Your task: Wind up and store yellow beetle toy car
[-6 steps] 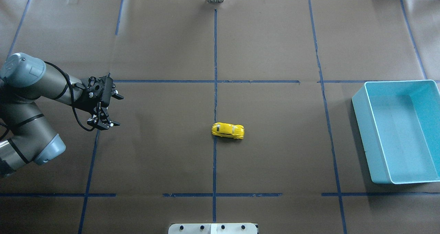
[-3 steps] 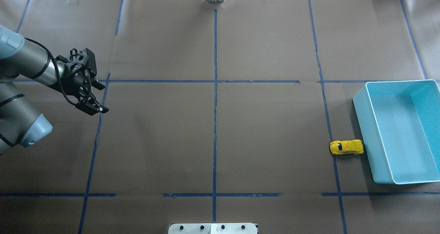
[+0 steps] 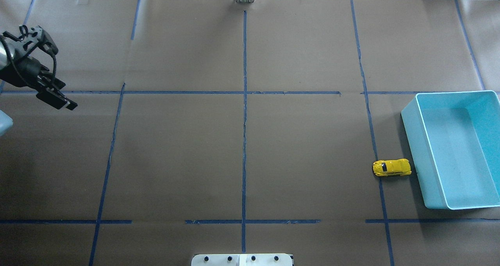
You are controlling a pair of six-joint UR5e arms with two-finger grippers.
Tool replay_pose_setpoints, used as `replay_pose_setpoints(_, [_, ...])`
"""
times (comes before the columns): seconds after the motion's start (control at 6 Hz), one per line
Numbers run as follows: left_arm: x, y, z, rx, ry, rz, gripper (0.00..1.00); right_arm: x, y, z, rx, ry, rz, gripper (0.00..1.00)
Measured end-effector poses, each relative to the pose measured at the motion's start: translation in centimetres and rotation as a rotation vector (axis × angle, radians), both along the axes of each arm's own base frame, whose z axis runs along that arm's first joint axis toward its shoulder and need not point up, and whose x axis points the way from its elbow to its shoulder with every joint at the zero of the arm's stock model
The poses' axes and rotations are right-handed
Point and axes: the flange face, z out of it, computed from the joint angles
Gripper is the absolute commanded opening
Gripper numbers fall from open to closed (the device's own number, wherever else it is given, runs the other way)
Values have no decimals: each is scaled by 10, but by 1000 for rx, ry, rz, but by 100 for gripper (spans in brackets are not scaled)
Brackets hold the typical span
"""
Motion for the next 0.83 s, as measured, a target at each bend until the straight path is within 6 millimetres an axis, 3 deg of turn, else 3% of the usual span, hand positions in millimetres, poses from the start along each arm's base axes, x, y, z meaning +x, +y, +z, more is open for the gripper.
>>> replay_pose_setpoints(0.33, [-86,-5,26,-214,-94,-156,100,-1,-2,-3,9,-9,-2,100])
replay_pose_setpoints(0.67, [-146,4,70,-312,-231,-291,100,-1,-2,-3,12,-11,-5,100])
replay_pose_setpoints(0.83, [-173,17,94,-353,-269,-339,100,-6,-5,-12,40,-5,-19,100])
